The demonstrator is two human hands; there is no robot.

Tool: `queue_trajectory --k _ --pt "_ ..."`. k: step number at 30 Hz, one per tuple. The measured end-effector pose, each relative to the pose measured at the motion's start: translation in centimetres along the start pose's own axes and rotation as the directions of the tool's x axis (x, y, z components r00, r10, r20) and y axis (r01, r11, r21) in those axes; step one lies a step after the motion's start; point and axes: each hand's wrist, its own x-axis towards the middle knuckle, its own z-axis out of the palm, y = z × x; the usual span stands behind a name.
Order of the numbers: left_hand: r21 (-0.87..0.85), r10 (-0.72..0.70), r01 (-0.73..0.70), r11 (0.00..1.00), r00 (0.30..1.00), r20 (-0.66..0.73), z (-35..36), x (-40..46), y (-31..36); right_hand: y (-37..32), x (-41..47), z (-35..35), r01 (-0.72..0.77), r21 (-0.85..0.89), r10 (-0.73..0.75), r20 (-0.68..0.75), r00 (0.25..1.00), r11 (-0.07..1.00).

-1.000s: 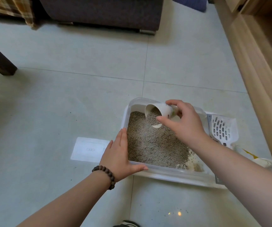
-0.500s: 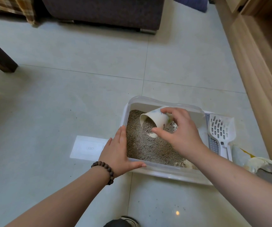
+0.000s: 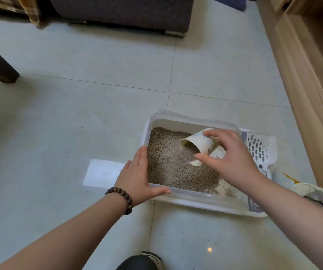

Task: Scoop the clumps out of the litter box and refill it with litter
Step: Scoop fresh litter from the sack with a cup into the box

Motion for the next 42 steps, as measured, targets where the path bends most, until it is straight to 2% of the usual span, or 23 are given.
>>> queue_trajectory --k 3,12,16,25,42 --pt "-0.006 0.003 -0.003 1.000 1.000 -0.005 -0.1 0.0 0.2 1.3 -0.5 -1.3 -0.016 0.012 0.017 -0.071 0.997 1.000" --pt "-0.015 -0.007 0.007 1.000 1.000 0.001 -0.1 0.0 0.2 3.9 -2.2 -4.9 -0.150 0.001 0.149 -0.152 0.977 0.989" --pt "-0.014 -0.009 0.010 1.000 1.000 0.006 0.0 0.1 0.0 4.0 -2.6 -4.8 -0.162 0.033 0.165 -0.150 0.975 0.986" --pt "-0.042 0.000 -0.001 0.999 1.000 -0.017 0.2 0.2 -0.3 1.7 -0.9 -1.5 -0.069 0.069 0.075 -0.092 0.993 0.995" --pt "-0.033 0.016 -0.017 0.999 0.999 -0.029 0.4 0.2 -0.4 -3.2 0.9 1.7 0.092 -0.023 -0.091 0.049 0.995 0.995"
